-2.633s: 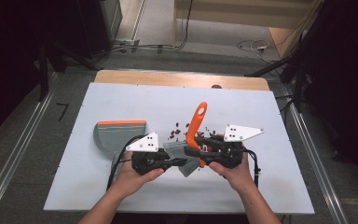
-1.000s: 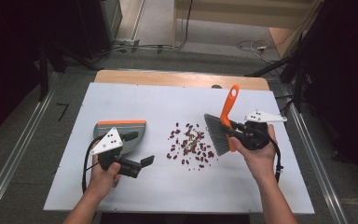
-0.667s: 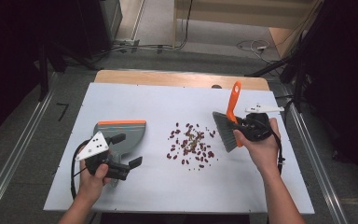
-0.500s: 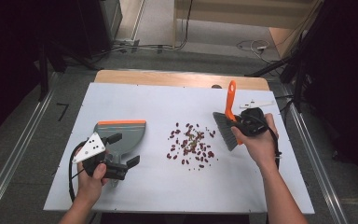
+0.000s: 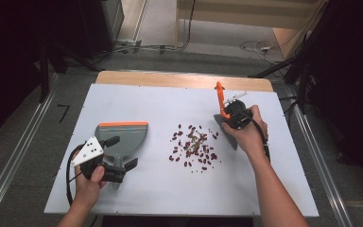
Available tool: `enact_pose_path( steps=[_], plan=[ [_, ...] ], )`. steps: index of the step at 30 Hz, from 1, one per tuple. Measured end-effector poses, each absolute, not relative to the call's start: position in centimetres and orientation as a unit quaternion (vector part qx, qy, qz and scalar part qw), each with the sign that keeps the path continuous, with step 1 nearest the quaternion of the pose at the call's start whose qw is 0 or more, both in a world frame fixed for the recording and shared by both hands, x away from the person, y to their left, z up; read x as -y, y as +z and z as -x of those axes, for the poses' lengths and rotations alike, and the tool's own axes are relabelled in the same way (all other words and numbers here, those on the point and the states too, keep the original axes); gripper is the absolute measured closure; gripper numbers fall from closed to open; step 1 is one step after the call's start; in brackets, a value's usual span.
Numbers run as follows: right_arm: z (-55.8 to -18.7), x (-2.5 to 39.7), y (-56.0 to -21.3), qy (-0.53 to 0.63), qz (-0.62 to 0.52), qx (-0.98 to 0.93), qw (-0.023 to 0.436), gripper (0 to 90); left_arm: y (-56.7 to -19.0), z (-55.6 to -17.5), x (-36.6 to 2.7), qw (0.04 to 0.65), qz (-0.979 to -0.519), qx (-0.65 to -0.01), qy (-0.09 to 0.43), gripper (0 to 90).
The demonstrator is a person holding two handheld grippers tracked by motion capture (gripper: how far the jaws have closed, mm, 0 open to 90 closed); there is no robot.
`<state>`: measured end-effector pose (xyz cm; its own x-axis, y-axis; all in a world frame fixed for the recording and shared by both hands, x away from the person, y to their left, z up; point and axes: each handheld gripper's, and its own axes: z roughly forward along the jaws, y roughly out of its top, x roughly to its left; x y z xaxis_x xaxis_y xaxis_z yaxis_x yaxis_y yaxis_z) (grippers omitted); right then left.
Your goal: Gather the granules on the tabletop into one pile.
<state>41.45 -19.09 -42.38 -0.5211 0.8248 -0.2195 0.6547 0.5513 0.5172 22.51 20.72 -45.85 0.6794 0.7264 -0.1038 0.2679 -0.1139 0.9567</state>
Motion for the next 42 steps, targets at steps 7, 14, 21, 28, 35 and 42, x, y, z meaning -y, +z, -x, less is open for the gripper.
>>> enact_pose_path(
  steps=[7,14,21,28,35,42],
  plan=[
    [-42.3,16.0,-43.4,0.157,-0.427,-0.86,0.23,68.3,-45.9,-22.5,-20.7,0.565,-0.722,-0.344,0.201,0.0],
    [-41.6,15.0,-43.5,0.164,-0.416,-0.87,0.206,69.1,-46.0,-22.6,-20.6,0.564,-0.724,-0.345,0.199,0.0],
    [-39.6,14.1,-43.6,0.176,-0.384,-0.885,0.193,69.4,-46.0,-22.7,-20.4,0.564,-0.723,-0.345,0.199,0.0],
    [-37.7,13.3,-43.7,0.177,-0.354,-0.896,0.201,69.4,-46.1,-22.7,-20.4,0.562,-0.725,-0.346,0.198,0.0],
    [-37.0,13.5,-43.3,0.18,-0.342,-0.902,0.194,69.3,-46.1,-22.6,-20.4,0.562,-0.723,-0.346,0.201,0.0],
    [-39.1,14.0,-41.5,0.218,-0.336,-0.893,0.207,69.3,-46.0,-22.6,-20.5,0.565,-0.721,-0.348,0.202,0.0]
  ],
)
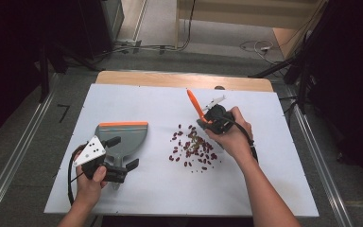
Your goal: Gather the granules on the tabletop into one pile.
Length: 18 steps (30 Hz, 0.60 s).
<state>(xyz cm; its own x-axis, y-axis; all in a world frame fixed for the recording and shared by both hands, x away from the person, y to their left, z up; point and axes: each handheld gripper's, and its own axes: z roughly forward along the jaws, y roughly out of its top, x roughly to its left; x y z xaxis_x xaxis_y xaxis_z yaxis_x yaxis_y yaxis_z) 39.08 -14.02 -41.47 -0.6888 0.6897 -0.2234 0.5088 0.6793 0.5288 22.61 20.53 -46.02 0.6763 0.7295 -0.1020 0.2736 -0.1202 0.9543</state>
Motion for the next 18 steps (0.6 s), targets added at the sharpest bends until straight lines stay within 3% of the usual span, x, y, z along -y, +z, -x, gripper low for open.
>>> enact_pose_path(
  steps=[11,18],
  plan=[
    [-43.6,10.2,-42.7,0.188,-0.267,-0.918,0.223,69.3,-46.2,-22.6,-20.8,0.566,-0.72,-0.348,0.2,0.0],
    [-43.6,8.0,-43.7,0.172,-0.245,-0.929,0.217,69.4,-46.1,-22.4,-20.9,0.565,-0.721,-0.347,0.201,0.0]
  ],
)
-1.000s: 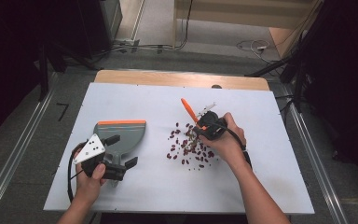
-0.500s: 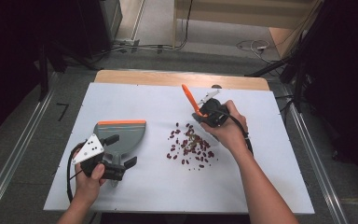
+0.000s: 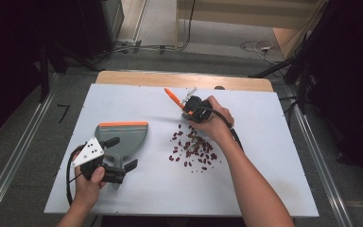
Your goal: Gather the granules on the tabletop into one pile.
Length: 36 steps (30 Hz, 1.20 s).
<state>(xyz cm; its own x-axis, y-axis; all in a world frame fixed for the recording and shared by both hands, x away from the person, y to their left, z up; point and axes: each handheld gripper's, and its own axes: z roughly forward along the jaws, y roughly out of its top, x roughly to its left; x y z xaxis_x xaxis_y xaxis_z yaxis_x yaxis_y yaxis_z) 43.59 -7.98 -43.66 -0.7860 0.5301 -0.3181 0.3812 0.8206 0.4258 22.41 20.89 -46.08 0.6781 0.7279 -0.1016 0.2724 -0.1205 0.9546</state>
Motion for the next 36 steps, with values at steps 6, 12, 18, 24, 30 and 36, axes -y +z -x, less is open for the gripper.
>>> enact_pose_path(
  steps=[6,12,18,24,30,36],
  plan=[
    [-41.9,7.3,-44.0,0.16,-0.214,-0.942,0.204,69.3,-46.1,-22.4,-20.7,0.564,-0.723,-0.344,0.2,0.0],
    [-40.0,7.2,-44.1,0.164,-0.188,-0.949,0.191,69.1,-46.1,-22.4,-20.2,0.561,-0.729,-0.338,0.198,0.0],
    [-38.5,7.5,-44.1,0.172,-0.171,-0.953,0.183,69.0,-46.3,-22.4,-20.1,0.56,-0.73,-0.338,0.196,0.0],
    [-37.5,7.7,-44.0,0.173,-0.148,-0.958,0.175,69.0,-46.2,-22.4,-20.2,0.562,-0.731,-0.335,0.195,0.0],
    [-37.0,7.9,-43.7,0.174,-0.139,-0.96,0.169,69.1,-46.2,-22.4,-20.1,0.561,-0.732,-0.335,0.195,0.0],
    [-37.3,8.3,-42.3,0.192,-0.154,-0.953,0.176,69.2,-46.3,-22.4,-20.1,0.561,-0.731,-0.337,0.195,0.0]
  ],
)
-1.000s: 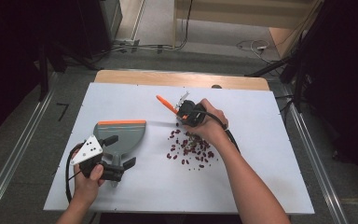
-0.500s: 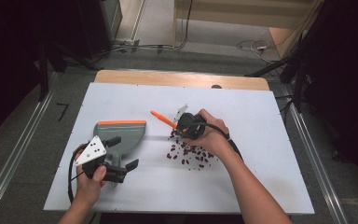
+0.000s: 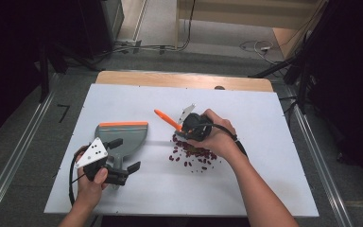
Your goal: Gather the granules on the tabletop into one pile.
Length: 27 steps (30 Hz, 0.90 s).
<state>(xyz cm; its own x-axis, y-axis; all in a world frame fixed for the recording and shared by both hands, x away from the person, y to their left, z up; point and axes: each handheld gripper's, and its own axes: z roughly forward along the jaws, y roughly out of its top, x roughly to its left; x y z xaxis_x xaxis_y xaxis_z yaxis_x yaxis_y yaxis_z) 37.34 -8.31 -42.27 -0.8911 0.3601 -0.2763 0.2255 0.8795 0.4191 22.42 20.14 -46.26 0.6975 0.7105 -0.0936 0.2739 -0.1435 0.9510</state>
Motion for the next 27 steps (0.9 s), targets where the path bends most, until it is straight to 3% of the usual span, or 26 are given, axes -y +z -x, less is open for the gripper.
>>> enact_pose_path(
  steps=[9,15,21,27],
  plan=[
    [-39.0,6.2,-42.9,0.174,-0.128,-0.954,0.207,69.2,-46.3,-22.4,-20.1,0.561,-0.731,-0.336,0.195,0.0],
    [-38.4,5.7,-43.6,0.17,-0.109,-0.962,0.186,69.2,-46.4,-22.4,-20.4,0.559,-0.732,-0.338,0.195,0.0],
    [-37.4,6.7,-43.3,0.177,-0.095,-0.966,0.162,69.2,-46.3,-22.4,-20.1,0.559,-0.732,-0.336,0.195,0.0],
    [-38.2,9.4,-41.5,0.208,-0.141,-0.95,0.183,69.2,-46.4,-22.4,-19.9,0.557,-0.734,-0.336,0.196,0.0]
  ],
)
